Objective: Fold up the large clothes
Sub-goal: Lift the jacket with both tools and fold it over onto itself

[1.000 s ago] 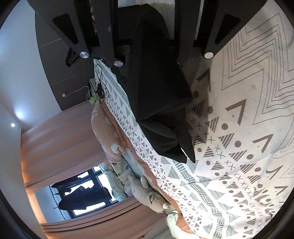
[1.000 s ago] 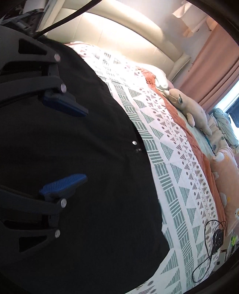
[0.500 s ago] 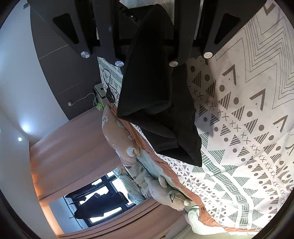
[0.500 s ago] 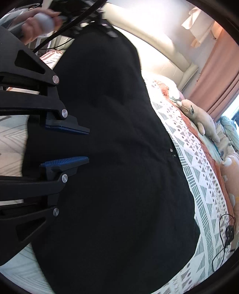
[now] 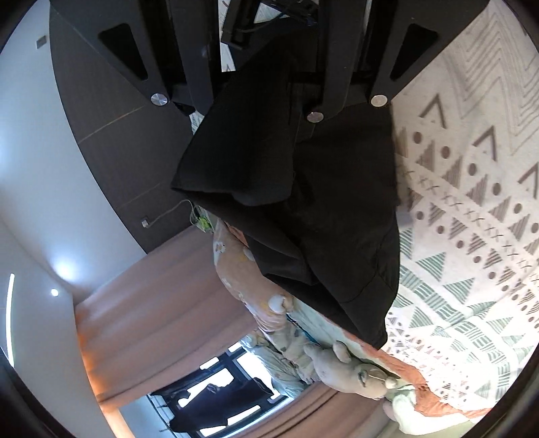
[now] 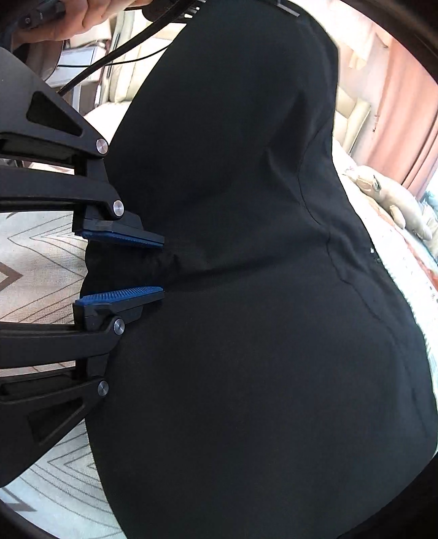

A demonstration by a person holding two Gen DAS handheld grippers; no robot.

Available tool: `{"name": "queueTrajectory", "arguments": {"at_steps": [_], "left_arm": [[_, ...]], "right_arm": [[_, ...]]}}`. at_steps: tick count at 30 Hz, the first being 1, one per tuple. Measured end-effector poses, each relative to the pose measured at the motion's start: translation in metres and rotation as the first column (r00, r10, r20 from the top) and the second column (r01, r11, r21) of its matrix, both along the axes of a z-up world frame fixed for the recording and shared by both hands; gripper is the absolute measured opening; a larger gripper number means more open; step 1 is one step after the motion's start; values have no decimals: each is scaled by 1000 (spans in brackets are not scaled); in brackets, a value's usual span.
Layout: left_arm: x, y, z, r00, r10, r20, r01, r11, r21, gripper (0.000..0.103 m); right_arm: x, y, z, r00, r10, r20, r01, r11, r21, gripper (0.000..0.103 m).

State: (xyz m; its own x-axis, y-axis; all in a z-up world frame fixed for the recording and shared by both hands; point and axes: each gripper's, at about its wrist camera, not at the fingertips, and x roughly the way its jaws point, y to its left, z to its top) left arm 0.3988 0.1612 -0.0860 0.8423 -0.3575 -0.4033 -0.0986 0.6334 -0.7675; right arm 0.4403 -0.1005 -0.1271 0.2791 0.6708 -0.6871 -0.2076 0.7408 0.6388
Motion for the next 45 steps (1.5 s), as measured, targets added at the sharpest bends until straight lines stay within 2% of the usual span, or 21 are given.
{"name": "queueTrajectory", "arguments": {"at_steps": [4,7,13,16,18,20,27,32,36,38,40,41,42,43,45], "left_arm": [[14,-23,6,999,-43,2,43,999,6,14],[24,-41,7,997,-71,0,71,997,11,14],[45,-76,-2,992,-119,-33,120,993,18,14],[66,-101,-15,986,-150,-72,153,988,33,14],[77,-116,-24,980,-171,-99,176,984,39,14],[86,-136,-35,971,-202,-127,208,978,34,14],[98,-188,-56,941,-278,-192,291,956,41,14],[100,-213,-65,915,-343,-213,357,934,30,14],[103,-220,-76,900,-355,-252,372,928,23,14],[104,-223,-82,891,-366,-269,380,925,1,19],[106,-225,-89,879,-406,-249,399,913,-80,40],[106,-225,-91,874,-423,-238,408,906,-113,47],[106,-224,-94,866,-448,-222,423,893,-152,60],[106,-224,-95,861,-467,-202,435,882,-181,65],[100,-224,-93,854,-493,-165,457,863,-214,68]], "right_arm": [[8,-16,1,1000,-3,-25,4,999,38,21],[10,-41,1,995,-61,-83,71,990,119,21],[9,-107,20,975,-219,-38,223,958,181,22],[11,-146,25,947,-320,-35,320,928,189,22],[10,-169,32,922,-386,3,380,909,173,22],[9,-192,36,901,-434,11,423,884,198,22],[8,-271,20,837,-542,-78,540,794,279,22],[4,-296,4,780,-613,-127,619,726,299,22],[-14,-278,-4,743,-648,-168,663,679,315,22],[-20,-277,-5,739,-650,-176,668,672,321,22],[-34,-279,3,739,-651,-174,667,671,324,22],[-43,-278,6,739,-651,-171,666,671,326,22],[-46,-279,6,739,-652,-168,666,670,329,22],[-44,-278,7,740,-652,-164,664,671,329,22],[-37,-273,9,745,-651,-144,657,679,329,22]]}}
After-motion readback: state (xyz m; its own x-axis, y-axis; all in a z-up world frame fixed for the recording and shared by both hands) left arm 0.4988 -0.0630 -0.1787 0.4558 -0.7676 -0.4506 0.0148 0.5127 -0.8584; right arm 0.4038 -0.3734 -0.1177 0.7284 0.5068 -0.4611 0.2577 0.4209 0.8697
